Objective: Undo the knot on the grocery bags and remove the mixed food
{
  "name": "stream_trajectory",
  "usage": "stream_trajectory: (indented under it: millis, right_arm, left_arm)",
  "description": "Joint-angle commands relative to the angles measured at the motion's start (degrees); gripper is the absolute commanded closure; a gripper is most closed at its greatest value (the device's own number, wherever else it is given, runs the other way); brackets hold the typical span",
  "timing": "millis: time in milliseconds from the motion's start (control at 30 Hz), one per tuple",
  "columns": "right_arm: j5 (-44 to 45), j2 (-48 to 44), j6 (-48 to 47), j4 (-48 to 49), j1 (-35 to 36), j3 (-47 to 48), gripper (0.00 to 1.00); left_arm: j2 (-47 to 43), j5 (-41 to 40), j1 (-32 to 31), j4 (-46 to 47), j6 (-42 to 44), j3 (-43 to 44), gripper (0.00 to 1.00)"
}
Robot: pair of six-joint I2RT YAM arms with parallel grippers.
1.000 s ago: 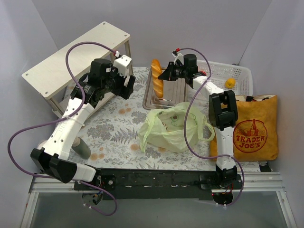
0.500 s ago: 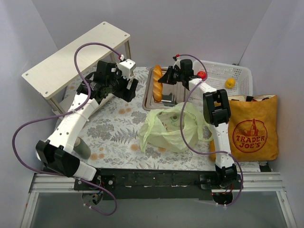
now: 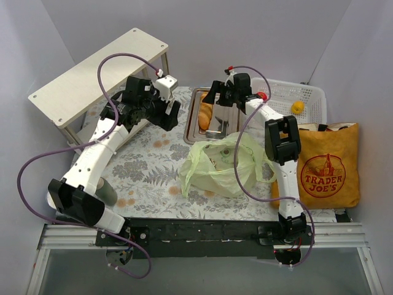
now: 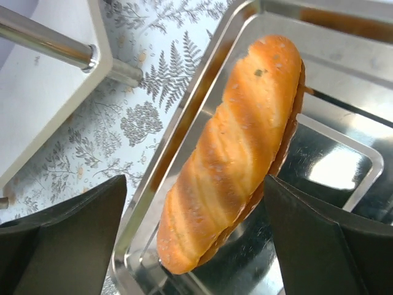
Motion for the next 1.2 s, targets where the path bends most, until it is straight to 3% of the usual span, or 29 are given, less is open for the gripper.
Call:
stream_trajectory:
  millis: [0,167,200,267,367,500,567,767,933,967,1000,1067,1100,1167]
  right_arm:
    - [1.6,-13.0,-4.8,0.2,-0.2,-0.1,0.02]
    - [-2.3,-31.6,-15.9,7.9,-0.8,-12.2,0.05]
    - [-2.7,-35.3,-17.7,9.7,-0.8,-19.7,0.05]
    - [-4.2,-45.7,-21.8,12.1,-0.8,-25.8,0.07]
    - [-7.5,-56.7,-30.2,8.9,-0.8,-34.7,0.10]
    - [-8.8,-69.0,-41.2,-4.1,-0.7,-42.1,0.21]
    - [-10.4,-72.8,-43.9,-8.0,-0.3,-46.6,0.30]
    - [-8.0,-79.4,-52.4,-19.7,3.7,-54.8,0.45]
    - [-3.2,-79.2,-57.9,-23.5,11.5,-59.8,0.48]
    - [-3.2,-79.4,-59.4,-24.1,12.7,-62.4,0.48]
    - [-3.0,-80.3,-60.4,-24.4,13.7,-63.8,0.48]
    - [-2.8,-81.9,-62.6,-26.9,16.6,-66.8,0.48]
    - [-3.2,-83.4,-63.9,-28.5,17.5,-68.9,0.48]
    - [-4.9,-85.0,-66.9,-32.9,20.0,-70.8,0.49]
  left_arm:
    - [1.0,6.8,0.4,0.7,0.8,4.2,0.21]
    - [1.4,19.5,0.1,-2.0,2.7,3.1,0.20]
    - [1.6,21.2,-0.1,-2.1,2.9,2.7,0.20]
    - [2.5,25.4,-0.8,-1.1,2.5,1.6,0.20]
    - [4.7,29.3,-3.0,1.1,2.5,1.8,0.20]
    - [12.2,30.3,-6.8,1.9,3.8,7.6,0.20]
    - [14.3,29.1,-8.8,3.5,4.1,8.4,0.20]
    - [20.1,29.6,-11.1,7.4,4.8,8.4,0.19]
    - [21.4,26.8,-13.8,6.4,8.6,6.1,0.22]
    - [21.6,25.4,-14.4,6.2,9.9,5.5,0.24]
    - [21.7,22.6,-14.9,6.1,11.7,4.8,0.38]
    - [22.2,20.7,-15.9,6.0,11.9,4.1,0.54]
    - [22.3,20.8,-16.0,5.4,11.5,4.5,0.73]
    - [21.7,22.6,-16.1,4.4,10.0,5.1,0.90]
